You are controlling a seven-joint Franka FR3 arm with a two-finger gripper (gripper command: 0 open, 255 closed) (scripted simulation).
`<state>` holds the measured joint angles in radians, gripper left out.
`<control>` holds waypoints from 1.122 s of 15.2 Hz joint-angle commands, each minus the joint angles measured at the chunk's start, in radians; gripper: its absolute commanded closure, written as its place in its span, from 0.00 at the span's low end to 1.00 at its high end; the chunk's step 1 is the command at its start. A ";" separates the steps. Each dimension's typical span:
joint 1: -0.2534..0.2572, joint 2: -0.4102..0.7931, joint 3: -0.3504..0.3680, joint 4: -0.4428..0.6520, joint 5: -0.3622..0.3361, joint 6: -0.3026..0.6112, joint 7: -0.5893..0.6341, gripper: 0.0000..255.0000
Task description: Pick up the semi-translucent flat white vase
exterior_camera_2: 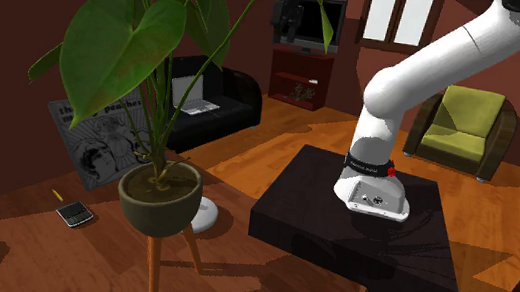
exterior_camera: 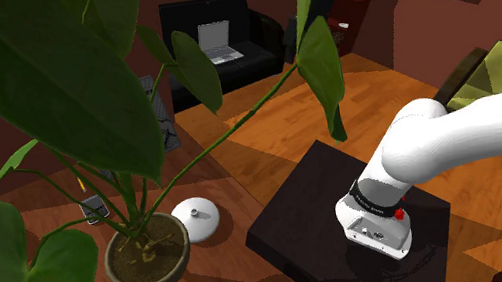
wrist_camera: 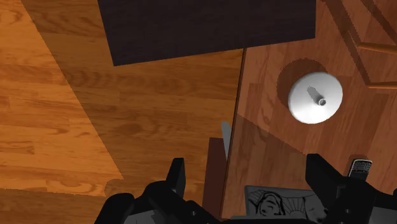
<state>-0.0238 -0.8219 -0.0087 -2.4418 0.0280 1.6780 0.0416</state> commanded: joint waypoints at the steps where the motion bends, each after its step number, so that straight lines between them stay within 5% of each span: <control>1: 0.000 0.000 0.000 0.000 0.000 0.000 0.000 0.00; 17: 0.105 0.264 0.248 -0.244 0.135 0.518 0.217 0.00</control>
<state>0.0739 -0.5766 0.2220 -2.6701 0.1547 2.1588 0.2434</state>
